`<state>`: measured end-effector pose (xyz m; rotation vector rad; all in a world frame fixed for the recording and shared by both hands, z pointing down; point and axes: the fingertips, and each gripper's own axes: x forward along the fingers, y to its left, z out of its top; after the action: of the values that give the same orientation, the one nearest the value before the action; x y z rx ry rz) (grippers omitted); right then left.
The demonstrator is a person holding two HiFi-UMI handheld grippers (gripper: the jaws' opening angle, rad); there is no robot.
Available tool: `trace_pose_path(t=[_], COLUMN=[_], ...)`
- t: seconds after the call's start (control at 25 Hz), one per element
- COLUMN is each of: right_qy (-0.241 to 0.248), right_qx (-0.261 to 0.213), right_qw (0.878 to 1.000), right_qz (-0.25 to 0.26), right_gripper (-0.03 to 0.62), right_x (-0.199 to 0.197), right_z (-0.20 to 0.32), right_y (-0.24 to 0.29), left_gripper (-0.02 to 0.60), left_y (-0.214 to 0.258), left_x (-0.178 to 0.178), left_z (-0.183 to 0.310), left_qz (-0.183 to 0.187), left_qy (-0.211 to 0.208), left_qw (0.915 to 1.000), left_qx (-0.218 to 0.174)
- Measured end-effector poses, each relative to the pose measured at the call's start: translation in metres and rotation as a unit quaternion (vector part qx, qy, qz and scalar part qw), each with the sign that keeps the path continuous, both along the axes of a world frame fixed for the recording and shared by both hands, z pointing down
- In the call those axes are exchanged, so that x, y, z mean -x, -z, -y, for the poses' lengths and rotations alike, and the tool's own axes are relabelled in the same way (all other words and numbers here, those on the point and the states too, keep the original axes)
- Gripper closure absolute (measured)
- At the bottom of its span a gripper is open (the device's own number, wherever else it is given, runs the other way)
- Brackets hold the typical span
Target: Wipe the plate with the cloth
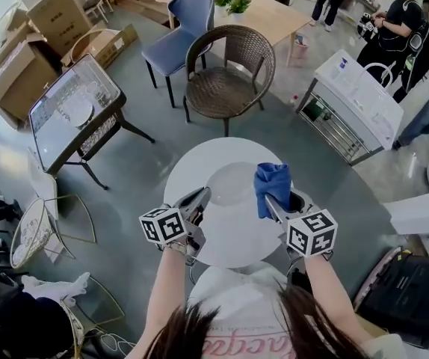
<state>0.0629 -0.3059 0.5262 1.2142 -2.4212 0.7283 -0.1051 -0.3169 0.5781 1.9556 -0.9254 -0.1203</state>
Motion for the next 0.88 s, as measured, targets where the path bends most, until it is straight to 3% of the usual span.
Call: trace_pose_path(t=[0.28,0.4,0.64,0.88], right_qy=[-0.011,0.023,0.090,0.092], right_qx=[-0.073,-0.094,-0.114,-0.113], right_qw=[0.997,0.995,0.989,0.989], right_qz=[0.020,0.019,0.027,-0.007], right_gripper=[0.441,0.441,0.441,0.441], right_x=[0.001,0.026,0.094,0.120], right_z=[0.001,-0.008,-0.018,-0.010], right_y=[0.064,0.081,0.099,0.089], left_gripper=[0.563,0.562,0.561,0.561], left_y=[0.071,0.088,0.114,0.131], left_x=[0.002,-0.002,-0.006,-0.010], left_z=[-0.005,-0.009,-0.017,-0.022], left_qz=[0.013,0.029,0.032,0.029], left_qy=[0.016,0.014,0.019,0.017], left_qw=[0.9965,0.9938,0.9907,0.9886], left_qx=[-0.081,-0.106,-0.131,-0.147])
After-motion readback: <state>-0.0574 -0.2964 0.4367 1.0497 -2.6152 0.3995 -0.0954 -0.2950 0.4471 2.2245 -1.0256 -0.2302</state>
